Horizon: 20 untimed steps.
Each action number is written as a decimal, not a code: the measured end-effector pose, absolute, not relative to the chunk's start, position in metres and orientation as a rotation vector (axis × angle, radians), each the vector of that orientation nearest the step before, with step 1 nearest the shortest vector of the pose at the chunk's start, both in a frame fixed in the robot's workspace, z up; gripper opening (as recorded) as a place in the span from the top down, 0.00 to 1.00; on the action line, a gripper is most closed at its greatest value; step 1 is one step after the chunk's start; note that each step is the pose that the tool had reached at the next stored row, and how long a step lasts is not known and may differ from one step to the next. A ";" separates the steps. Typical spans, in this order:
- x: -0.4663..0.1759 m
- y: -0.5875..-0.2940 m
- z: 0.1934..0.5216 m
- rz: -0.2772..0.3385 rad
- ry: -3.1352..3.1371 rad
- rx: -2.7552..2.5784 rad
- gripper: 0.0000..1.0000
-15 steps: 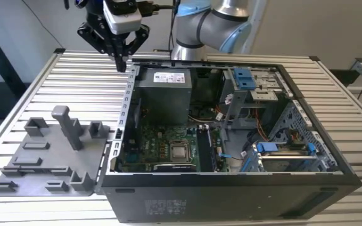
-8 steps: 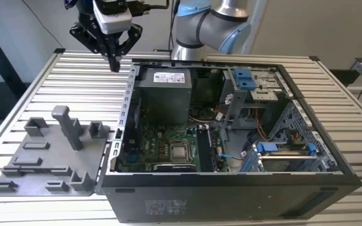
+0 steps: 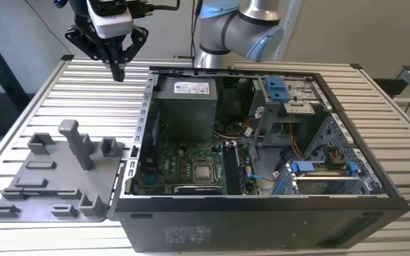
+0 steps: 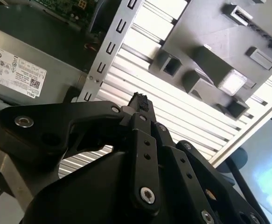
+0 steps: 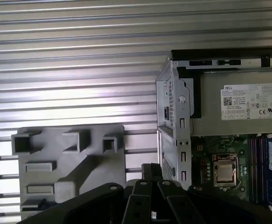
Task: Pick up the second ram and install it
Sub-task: 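Reach for the second ram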
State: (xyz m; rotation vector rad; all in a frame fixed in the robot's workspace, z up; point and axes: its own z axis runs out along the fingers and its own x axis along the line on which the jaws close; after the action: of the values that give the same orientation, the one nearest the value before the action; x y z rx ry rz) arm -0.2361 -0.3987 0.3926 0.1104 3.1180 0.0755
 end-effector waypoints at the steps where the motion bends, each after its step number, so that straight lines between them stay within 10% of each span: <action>1: -0.238 -0.399 0.393 0.076 3.118 0.110 0.89; 20: -0.280 -0.398 0.392 0.076 3.118 0.110 0.89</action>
State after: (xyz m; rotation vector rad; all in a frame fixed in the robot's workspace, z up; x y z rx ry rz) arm -0.2803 -0.3983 0.3920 0.1104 3.1180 0.0757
